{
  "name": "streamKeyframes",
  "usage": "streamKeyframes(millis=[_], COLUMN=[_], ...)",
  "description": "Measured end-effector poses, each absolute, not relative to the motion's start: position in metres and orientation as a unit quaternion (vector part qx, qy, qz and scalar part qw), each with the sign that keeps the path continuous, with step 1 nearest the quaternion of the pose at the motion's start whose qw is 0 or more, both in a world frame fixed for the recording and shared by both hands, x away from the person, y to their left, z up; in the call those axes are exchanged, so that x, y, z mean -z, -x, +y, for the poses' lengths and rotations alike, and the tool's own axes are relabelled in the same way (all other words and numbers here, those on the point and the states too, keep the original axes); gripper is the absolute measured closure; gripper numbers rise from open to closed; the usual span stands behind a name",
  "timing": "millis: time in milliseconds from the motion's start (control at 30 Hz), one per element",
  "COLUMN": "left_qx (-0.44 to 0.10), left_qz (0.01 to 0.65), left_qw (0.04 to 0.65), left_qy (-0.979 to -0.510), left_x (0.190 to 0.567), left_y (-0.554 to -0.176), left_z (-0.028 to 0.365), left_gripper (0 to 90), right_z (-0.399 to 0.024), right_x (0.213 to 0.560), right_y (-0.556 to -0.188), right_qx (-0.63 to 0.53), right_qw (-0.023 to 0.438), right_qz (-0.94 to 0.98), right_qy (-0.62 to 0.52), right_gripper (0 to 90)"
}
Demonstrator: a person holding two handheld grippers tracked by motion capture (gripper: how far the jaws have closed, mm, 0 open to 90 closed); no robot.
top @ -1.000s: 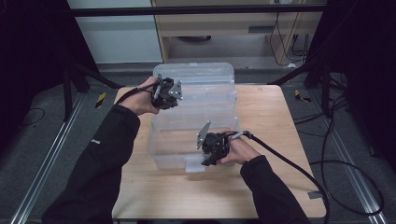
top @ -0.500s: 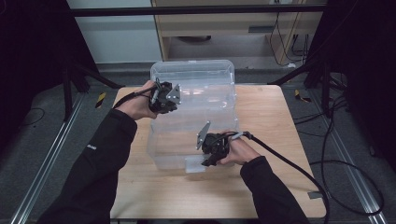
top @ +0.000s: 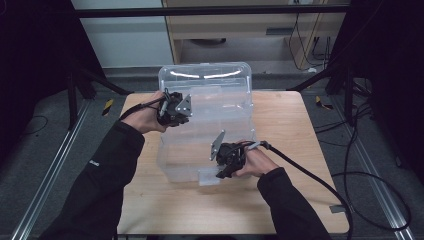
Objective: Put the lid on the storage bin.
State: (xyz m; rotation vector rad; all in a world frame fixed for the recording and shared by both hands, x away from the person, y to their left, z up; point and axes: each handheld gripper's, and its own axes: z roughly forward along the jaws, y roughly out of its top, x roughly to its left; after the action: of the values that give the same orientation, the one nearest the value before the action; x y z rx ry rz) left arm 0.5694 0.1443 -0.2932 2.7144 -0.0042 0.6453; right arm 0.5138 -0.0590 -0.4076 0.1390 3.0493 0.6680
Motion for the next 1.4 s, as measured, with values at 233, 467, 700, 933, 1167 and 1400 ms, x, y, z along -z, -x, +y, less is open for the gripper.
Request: streamKeyframes(millis=[233, 467, 700, 933, 1167, 1400], left_qx=[-0.224, -0.218, -0.214, -0.208, -0.195, -0.194], left_qz=[-0.001, 0.0, -0.001, -0.001, 0.002, 0.001], left_qw=[0.178, 0.182, 0.186, 0.188, 0.19, 0.184], left_qy=[-0.958, -0.959, -0.959, -0.96, -0.962, -0.964], left_x=[0.294, 0.295, 0.297, 0.299, 0.301, 0.304], left_y=[-0.564, -0.557, -0.551, -0.546, -0.541, -0.535], left_z=[0.146, 0.148, 0.15, 0.15, 0.151, 0.151], left_gripper=[86.6, 86.7, 86.6, 86.7, 86.7, 86.3], right_z=[-0.059, -0.059, -0.059, -0.06, -0.06, -0.06], right_x=[0.408, 0.407, 0.407, 0.407, 0.407, 0.407], right_y=[-0.514, -0.513, -0.513, -0.513, -0.512, -0.512], right_qx=[-0.213, -0.212, -0.211, -0.213, -0.212, -0.213], right_qw=[0.008, 0.008, 0.011, 0.008, 0.008, 0.01], right_qz=[0.976, 0.976, 0.976, 0.976, 0.976, 0.976], right_qy=[-0.043, -0.042, -0.043, -0.041, -0.042, -0.043], right_gripper=[66.2, 66.1, 66.0, 65.9, 65.8, 65.6])
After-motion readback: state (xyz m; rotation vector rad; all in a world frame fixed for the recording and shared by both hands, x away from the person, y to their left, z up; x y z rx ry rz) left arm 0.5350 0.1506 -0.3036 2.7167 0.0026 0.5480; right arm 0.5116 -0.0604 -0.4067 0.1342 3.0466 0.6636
